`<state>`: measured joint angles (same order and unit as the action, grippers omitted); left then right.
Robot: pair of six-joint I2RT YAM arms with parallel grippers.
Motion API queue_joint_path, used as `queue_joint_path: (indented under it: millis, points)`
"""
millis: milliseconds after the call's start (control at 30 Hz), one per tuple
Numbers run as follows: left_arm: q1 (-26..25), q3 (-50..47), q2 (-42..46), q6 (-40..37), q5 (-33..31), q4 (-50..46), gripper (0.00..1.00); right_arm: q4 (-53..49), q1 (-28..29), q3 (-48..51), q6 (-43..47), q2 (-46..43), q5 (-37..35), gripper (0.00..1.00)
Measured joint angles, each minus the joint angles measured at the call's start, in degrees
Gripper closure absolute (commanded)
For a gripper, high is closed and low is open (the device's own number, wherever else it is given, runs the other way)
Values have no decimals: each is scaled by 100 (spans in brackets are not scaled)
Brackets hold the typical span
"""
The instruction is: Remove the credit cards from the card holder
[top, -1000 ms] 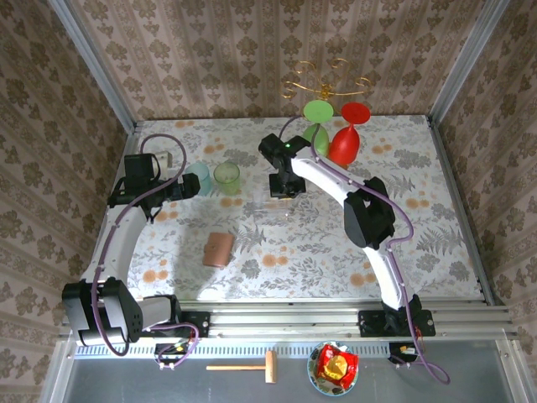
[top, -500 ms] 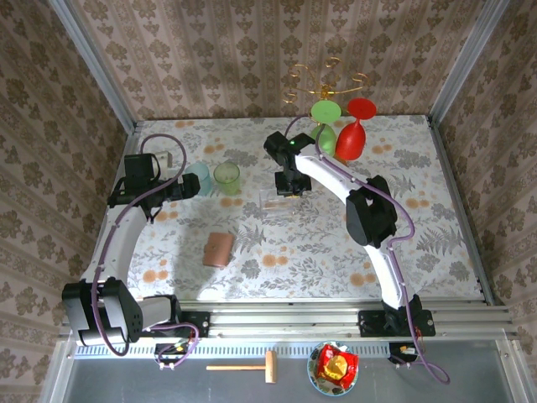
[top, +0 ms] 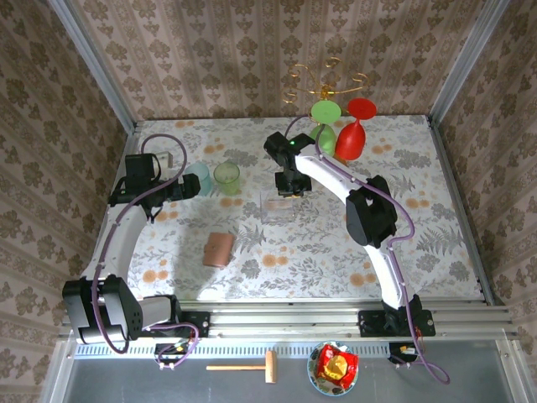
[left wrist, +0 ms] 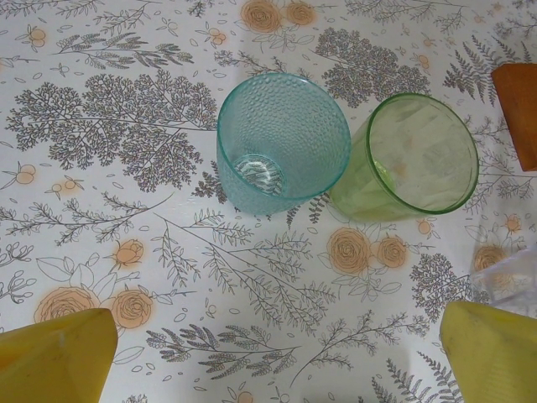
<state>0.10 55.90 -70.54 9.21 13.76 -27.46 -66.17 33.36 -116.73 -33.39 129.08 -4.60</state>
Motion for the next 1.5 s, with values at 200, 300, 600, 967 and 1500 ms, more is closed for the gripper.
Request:
queue_joint_path:
  millis: [200, 300, 600, 967, 1500]
  points:
    - [37, 0, 0, 0, 0, 0, 0, 4, 0, 20, 0, 0, -4, 85]
    - [44, 0, 0, 0, 0, 0, 0, 4, 0, 20, -2, 0, -15, 86]
    - [42, 0, 0, 0, 0, 0, 0, 20, 107, 328, -2, -291, -20, 85]
    - [20, 0, -2, 70, 63, 2, 0, 365, 496, 1351, 48, -1364, 490, 84]
    - [-1532, -756, 98, 813, -398, -424, 2, 2286, 645, 3958, 50, -2940, 2455, 74]
